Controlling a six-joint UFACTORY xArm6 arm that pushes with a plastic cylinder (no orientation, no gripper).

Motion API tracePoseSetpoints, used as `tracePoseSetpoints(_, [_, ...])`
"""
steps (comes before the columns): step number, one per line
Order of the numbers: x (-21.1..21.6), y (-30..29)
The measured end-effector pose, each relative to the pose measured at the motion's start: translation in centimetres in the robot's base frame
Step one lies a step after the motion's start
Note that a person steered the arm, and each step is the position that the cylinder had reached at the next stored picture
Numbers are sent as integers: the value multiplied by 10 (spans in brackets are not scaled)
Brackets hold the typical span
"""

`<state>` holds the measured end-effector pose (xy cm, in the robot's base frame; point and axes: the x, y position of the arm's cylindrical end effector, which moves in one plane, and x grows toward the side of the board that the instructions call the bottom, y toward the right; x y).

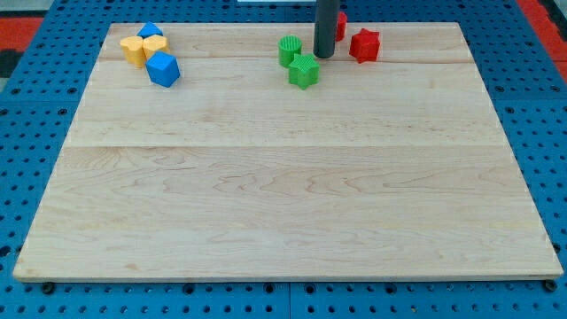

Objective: Place the red circle and red star close to each other

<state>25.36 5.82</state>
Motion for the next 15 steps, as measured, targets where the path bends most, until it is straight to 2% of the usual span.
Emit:
tracePoseSetpoints(1, [-6, -7])
tracePoseSetpoints(2, [-22, -52])
tracePoseSetpoints(3, [-61, -80])
tracePoseSetpoints(5, [-62, -81])
tracePoseSetpoints(6, [-60, -69])
tracePoseSetpoints(7, [-60, -11])
tracePoseSetpoints(10, [-62, 48])
tracePoseSetpoints(11, [-43, 51])
tracePoseSetpoints(13, [29, 48])
tracePoseSetpoints(15, [69, 12])
